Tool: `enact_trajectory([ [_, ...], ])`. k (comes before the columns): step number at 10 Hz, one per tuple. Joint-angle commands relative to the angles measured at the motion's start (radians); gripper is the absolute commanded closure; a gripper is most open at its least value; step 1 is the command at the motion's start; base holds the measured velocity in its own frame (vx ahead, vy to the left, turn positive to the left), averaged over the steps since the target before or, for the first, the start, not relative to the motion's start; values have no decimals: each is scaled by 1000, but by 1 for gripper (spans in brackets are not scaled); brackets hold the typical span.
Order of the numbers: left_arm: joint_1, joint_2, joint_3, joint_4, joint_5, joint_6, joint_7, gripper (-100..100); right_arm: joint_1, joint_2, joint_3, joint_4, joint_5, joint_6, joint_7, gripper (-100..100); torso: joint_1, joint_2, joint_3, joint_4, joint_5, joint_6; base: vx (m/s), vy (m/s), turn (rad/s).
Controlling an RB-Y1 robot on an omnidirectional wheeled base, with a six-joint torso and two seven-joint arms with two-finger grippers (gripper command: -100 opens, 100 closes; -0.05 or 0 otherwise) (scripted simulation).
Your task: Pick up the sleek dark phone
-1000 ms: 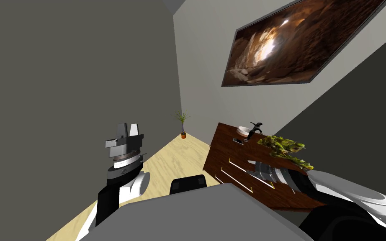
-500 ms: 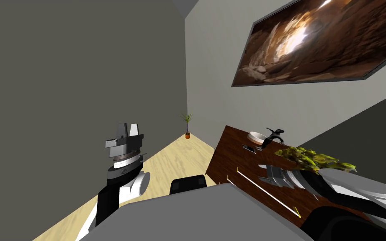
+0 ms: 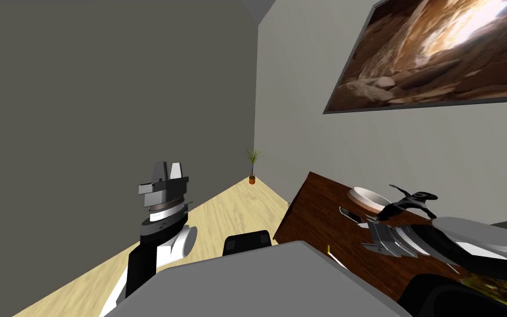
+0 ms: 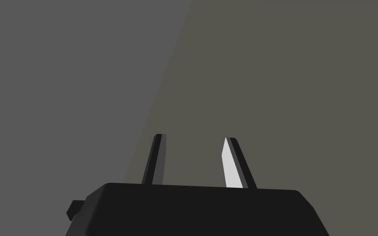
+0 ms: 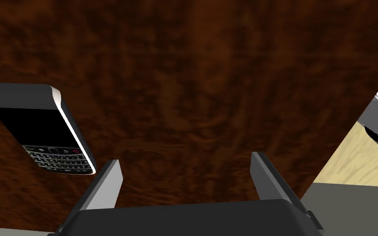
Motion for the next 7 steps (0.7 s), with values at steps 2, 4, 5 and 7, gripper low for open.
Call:
enact_trajectory([
  [2,0,0,0,0,0,0,0,0,53,-35,20,41,25,15,-5,-100,0,0,0,0,0,0,119,-111,282],
  [4,0,0,0,0,0,0,0,0,95,-50,50,69,39,32,-11,-100,-3,1,1,0,-1,1,85,-151,295],
  [5,0,0,0,0,0,0,0,0,112,-50,67,73,43,39,-14,-100,-3,2,1,0,-1,0,65,-145,280],
  [7,0,0,0,0,0,0,0,0,118,-53,63,60,43,46,-21,-100,0,4,2,1,0,2,28,-65,42],
])
